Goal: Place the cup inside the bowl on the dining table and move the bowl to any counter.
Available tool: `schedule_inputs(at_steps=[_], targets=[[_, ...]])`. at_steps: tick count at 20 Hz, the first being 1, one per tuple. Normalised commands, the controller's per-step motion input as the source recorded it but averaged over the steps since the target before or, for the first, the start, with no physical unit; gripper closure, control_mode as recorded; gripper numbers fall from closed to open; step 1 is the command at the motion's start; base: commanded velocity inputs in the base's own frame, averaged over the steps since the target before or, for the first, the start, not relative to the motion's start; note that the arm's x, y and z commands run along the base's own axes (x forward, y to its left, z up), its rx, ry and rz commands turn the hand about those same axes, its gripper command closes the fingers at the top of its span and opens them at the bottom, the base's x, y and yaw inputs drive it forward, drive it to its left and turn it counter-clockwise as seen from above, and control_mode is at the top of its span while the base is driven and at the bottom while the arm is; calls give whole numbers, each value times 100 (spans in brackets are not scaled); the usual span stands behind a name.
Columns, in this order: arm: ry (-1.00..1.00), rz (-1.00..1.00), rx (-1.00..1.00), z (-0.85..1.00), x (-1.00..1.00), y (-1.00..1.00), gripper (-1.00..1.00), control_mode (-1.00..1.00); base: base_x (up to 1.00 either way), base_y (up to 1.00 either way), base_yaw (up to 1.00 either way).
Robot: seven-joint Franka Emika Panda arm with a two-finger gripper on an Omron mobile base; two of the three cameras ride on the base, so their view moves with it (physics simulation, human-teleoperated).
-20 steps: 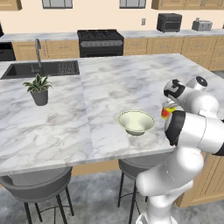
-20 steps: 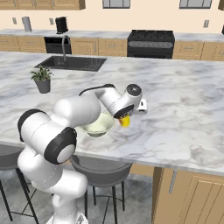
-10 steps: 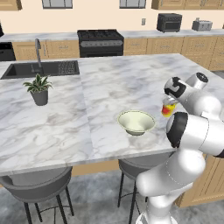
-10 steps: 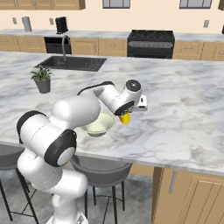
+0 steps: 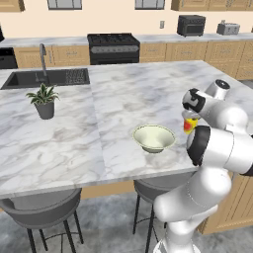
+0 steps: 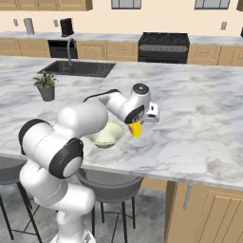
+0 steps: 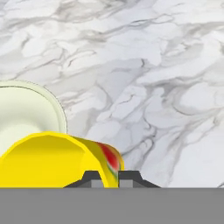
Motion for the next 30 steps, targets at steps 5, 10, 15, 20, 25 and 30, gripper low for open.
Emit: schedule_inputs(at_steps=[5, 10, 15, 20, 25, 30], targets=[[5, -4, 0, -3, 0, 0, 100, -100, 0, 0, 0], [0, -3, 1, 0, 0, 0, 100, -100, 0, 0, 0], [-6, 0, 6, 0, 0, 0, 100, -100, 0, 0, 0], [-1, 0, 10, 1, 0, 1, 100, -100, 0, 0, 0], [0, 0, 5, 0, -1, 13, 100, -100, 0, 0, 0], [1, 0, 3, 7, -1, 21, 100, -100, 0, 0, 0]])
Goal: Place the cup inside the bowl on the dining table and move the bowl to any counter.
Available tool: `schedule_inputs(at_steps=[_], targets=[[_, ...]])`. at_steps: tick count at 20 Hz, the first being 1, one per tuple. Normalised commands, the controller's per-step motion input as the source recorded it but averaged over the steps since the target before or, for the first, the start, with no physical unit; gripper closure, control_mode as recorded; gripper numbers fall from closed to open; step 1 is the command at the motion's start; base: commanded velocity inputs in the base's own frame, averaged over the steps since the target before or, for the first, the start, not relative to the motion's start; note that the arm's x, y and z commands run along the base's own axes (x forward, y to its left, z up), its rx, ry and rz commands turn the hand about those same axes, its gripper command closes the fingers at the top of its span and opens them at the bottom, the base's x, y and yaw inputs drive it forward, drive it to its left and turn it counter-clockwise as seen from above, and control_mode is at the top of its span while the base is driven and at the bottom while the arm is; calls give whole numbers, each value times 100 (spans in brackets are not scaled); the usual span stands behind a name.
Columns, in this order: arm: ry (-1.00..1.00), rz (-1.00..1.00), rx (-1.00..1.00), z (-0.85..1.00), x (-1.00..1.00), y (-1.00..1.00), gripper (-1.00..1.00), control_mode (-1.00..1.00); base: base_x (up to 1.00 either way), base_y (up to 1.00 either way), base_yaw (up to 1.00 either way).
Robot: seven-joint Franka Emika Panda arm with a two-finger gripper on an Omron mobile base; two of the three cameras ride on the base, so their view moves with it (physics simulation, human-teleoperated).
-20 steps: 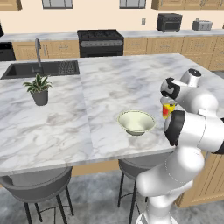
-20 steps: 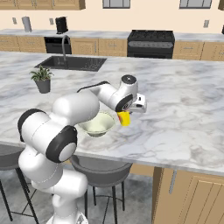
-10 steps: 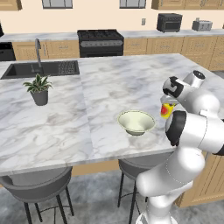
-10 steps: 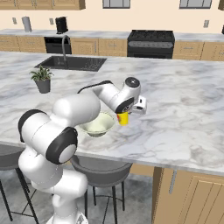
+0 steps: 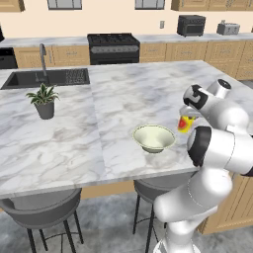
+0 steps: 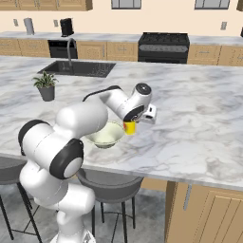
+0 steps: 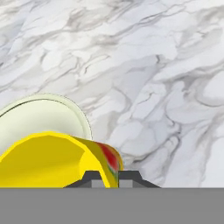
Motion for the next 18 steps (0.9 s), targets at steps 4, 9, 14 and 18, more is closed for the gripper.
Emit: schedule_inputs(at_steps=[4, 9, 14, 18], targets=[[0, 0, 1, 6, 0, 25, 100, -100, 0, 0, 0], [0, 0, 0, 0, -1, 29, 100, -100, 0, 0, 0], [0, 0, 0, 0, -2, 31, 100, -100, 0, 0, 0], [0, 0, 0, 0, -6, 31, 100, -100, 0, 0, 0]])
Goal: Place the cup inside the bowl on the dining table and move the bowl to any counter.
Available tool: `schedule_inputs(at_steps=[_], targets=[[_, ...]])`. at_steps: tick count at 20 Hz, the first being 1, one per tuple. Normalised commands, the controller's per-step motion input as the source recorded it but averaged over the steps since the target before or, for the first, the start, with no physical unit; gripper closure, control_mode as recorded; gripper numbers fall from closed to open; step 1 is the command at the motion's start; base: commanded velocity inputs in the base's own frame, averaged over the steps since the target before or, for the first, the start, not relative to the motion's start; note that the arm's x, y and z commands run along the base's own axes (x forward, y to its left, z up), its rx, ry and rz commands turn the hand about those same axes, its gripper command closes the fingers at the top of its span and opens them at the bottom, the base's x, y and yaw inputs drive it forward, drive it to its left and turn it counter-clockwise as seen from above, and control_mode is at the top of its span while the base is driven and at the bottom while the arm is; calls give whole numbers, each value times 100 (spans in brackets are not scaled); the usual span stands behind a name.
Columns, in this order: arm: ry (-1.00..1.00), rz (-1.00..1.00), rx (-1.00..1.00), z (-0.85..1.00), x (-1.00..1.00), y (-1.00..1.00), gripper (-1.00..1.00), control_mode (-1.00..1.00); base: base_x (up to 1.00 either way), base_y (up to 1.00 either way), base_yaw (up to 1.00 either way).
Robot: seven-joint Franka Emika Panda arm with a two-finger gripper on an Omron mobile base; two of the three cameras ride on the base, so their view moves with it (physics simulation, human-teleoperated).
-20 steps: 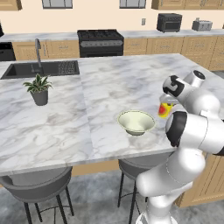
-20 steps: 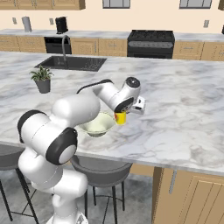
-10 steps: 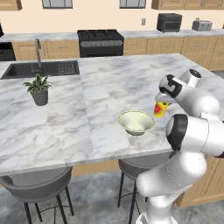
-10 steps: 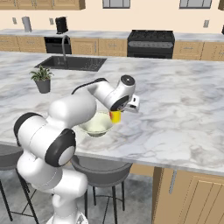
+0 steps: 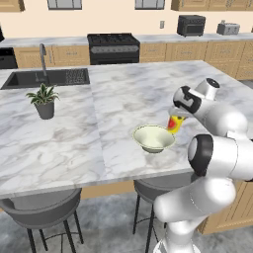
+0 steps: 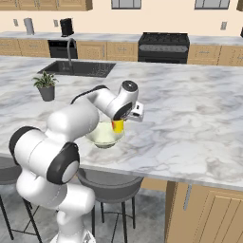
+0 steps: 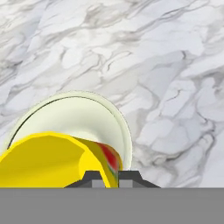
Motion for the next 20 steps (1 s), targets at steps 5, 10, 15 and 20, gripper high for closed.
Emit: schedule_inputs(at_steps=[5, 10, 15, 20], targets=[[0, 0, 0, 0, -10, 30, 100, -100, 0, 0, 0], [0, 0, 0, 0, -6, 30, 100, -100, 0, 0, 0], [1, 0, 0, 0, -2, 25, 100, -100, 0, 0, 0], [0, 0, 0, 0, 0, 0, 100, -100, 0, 0, 0]])
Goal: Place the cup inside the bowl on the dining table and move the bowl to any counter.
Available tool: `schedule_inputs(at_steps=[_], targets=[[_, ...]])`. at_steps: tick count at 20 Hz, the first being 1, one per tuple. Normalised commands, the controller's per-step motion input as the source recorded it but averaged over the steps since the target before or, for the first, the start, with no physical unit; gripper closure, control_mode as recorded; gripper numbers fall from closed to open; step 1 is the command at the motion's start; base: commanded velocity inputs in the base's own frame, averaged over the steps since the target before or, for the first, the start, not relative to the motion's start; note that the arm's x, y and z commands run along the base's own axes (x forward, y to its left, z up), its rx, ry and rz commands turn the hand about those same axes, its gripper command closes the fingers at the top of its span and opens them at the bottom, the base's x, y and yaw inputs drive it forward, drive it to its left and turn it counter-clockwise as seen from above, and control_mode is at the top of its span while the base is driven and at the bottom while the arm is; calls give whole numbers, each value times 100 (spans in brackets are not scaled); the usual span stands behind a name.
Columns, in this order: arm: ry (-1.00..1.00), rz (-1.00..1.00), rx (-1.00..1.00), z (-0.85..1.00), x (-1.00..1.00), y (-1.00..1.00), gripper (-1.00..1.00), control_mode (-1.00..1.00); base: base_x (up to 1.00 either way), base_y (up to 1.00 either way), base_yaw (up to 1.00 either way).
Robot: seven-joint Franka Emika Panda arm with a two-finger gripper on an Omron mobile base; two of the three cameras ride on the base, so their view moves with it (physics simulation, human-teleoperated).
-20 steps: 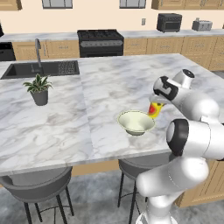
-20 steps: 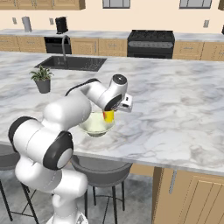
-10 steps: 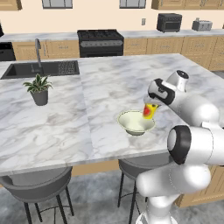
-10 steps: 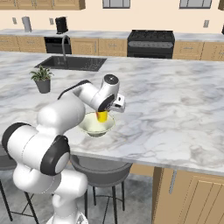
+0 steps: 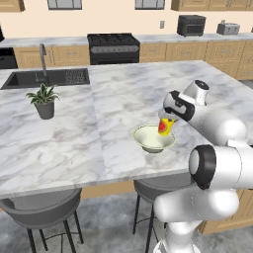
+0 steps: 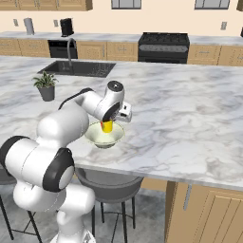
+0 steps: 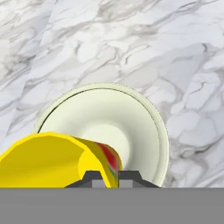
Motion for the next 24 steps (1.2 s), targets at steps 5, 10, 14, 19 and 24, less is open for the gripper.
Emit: schedule_inputs(at_steps=[5, 10, 14, 19, 24], targets=[[0, 0, 0, -16, 0, 0, 100, -100, 0, 0, 0], [0, 0, 0, -24, 1, 7, 100, -100, 0, 0, 0], [0, 0, 0, -17, 0, 21, 100, -100, 0, 0, 0], [0, 0, 0, -1, 0, 38, 100, -100, 0, 0, 0], [0, 0, 0, 0, 2, 23, 100, -100, 0, 0, 0]])
